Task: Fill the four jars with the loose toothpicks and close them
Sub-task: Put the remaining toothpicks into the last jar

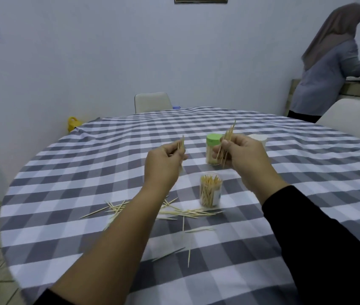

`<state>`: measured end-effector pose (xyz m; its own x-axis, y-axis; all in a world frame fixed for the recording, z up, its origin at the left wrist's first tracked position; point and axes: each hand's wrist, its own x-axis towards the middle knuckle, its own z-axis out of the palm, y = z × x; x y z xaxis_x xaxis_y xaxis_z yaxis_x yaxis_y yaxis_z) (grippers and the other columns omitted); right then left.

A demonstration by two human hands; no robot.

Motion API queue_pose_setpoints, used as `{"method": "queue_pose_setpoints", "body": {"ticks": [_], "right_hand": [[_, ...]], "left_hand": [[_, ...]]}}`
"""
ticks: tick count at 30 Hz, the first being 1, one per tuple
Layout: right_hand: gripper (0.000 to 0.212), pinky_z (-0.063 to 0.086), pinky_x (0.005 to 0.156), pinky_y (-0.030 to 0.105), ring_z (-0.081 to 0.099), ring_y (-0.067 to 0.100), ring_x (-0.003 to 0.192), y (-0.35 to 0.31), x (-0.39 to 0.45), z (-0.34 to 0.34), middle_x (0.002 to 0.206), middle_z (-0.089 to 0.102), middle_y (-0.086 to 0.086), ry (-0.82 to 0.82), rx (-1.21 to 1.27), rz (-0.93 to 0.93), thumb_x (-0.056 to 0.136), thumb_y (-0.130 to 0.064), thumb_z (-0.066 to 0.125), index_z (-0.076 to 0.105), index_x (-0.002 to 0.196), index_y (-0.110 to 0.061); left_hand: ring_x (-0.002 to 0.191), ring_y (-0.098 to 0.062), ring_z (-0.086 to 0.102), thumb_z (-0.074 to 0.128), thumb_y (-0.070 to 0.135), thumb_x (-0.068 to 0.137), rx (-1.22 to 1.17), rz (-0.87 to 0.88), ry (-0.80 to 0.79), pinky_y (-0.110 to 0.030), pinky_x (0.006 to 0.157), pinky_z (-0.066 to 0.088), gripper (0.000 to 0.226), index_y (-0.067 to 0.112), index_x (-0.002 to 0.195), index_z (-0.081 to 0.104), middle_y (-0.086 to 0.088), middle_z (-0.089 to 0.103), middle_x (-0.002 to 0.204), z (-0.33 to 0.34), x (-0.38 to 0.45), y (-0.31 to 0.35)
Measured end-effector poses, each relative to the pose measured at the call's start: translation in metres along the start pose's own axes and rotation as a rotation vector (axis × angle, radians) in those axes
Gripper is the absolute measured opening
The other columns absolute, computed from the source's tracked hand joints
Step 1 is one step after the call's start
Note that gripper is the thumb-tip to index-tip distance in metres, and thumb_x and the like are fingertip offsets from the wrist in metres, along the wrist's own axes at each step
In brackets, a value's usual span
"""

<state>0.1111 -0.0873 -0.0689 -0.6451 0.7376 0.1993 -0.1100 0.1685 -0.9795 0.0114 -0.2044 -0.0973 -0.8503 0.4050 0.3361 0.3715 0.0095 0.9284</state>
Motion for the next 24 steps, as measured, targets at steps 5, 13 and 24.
{"method": "queue_pose_setpoints", "body": {"ticks": [5, 13, 24], "right_hand": [[0.023, 0.054, 0.088, 0.045, 0.068, 0.020, 0.080, 0.028, -0.001, -0.001, 0.078, 0.068, 0.003, 0.032, 0.036, -0.052, 0.097, -0.008, 0.047, 0.063, 0.082, -0.015], [0.019, 0.054, 0.079, 0.033, 0.068, 0.023, 0.089, 0.050, -0.002, 0.004, 0.087, 0.071, 0.008, 0.023, -0.055, -0.114, 0.096, -0.010, 0.048, 0.064, 0.086, -0.013], [0.011, 0.048, 0.056, 0.010, 0.065, 0.014, 0.079, 0.060, -0.007, 0.001, 0.090, 0.071, 0.004, 0.011, -0.077, -0.106, 0.092, -0.012, 0.056, 0.066, 0.091, -0.017]], "left_hand": [[0.089, -0.009, 0.070, 0.060, 0.007, 0.091, -0.438, -0.135, 0.075, -0.022, 0.080, 0.056, 0.031, 0.006, 0.122, 0.061, 0.002, 0.071, 0.094, 0.027, -0.003, -0.005], [0.095, -0.014, 0.069, 0.060, 0.010, 0.091, -0.468, -0.172, -0.001, -0.031, 0.093, 0.051, 0.025, 0.007, 0.115, 0.065, -0.003, 0.074, 0.092, 0.042, -0.009, -0.028], [0.102, -0.008, 0.064, 0.070, 0.017, 0.084, -0.280, -0.173, -0.053, -0.021, 0.087, 0.048, 0.026, 0.015, 0.109, 0.070, 0.003, 0.072, 0.103, 0.044, -0.016, -0.036]]}}
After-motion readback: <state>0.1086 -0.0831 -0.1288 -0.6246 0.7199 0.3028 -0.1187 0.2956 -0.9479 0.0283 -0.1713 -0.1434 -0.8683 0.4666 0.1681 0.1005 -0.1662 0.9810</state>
